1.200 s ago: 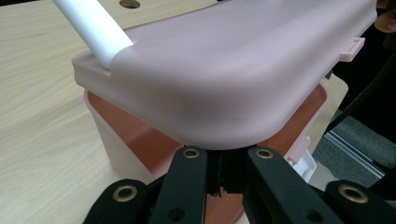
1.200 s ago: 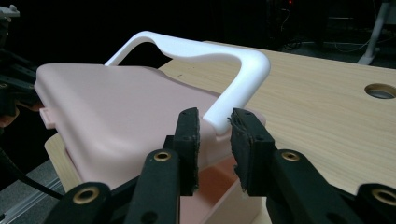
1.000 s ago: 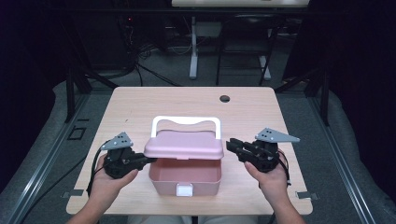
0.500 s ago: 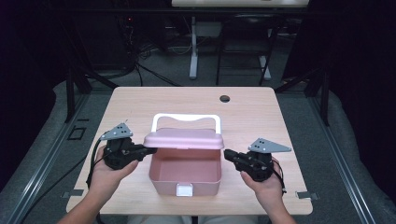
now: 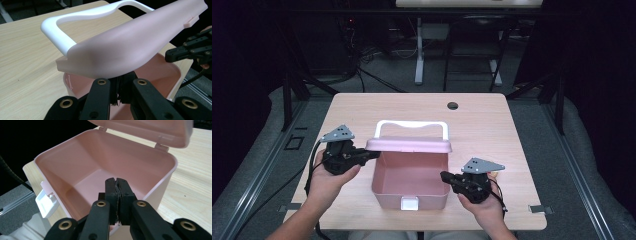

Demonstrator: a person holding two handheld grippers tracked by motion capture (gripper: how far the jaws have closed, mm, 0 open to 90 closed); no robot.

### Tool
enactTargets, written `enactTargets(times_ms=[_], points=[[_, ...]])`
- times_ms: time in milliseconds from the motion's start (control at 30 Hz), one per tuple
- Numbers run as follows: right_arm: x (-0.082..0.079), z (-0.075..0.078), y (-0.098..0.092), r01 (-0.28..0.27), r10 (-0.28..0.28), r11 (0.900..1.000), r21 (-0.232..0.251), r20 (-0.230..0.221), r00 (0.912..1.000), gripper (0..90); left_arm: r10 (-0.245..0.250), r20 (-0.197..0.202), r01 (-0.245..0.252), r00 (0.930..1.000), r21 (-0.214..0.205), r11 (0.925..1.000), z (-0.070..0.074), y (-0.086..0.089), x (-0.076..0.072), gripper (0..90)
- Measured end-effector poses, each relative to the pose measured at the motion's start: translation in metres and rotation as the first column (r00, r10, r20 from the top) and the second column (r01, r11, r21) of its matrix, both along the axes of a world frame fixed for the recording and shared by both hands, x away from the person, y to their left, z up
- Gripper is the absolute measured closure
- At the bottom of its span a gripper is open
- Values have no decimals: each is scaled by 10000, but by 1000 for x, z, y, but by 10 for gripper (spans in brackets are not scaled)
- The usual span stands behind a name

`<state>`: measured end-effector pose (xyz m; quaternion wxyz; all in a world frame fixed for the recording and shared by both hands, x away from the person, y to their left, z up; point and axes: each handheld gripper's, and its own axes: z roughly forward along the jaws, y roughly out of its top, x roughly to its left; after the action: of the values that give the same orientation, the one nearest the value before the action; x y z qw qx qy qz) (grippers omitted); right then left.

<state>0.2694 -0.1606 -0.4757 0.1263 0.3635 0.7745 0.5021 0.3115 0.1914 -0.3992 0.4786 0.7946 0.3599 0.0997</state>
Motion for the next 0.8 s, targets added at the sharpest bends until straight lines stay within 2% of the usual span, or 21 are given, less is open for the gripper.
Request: enactTargets(times_ms=[267, 533, 733, 800], points=[[-1, -9, 7, -249, 244, 9993, -268, -181, 9995, 892, 37, 38, -37, 10000, -11, 10000, 3, 0, 3, 881], [-2, -13, 12, -405, 397, 9986, -346, -245, 9989, 888, 84, -7, -84, 10000, -85, 9999, 5, 0, 6, 881], [-1, -16, 14, -352, 341, 9976, -601, -194, 9992, 882, 99, 3, -99, 10000, -56, 9999, 7, -1, 9, 881], [-1, -17, 15, -440, 420, 9970, -644, -319, 9986, 890, 128, -16, -128, 9999, -62, 9999, 8, -1, 10, 881]])
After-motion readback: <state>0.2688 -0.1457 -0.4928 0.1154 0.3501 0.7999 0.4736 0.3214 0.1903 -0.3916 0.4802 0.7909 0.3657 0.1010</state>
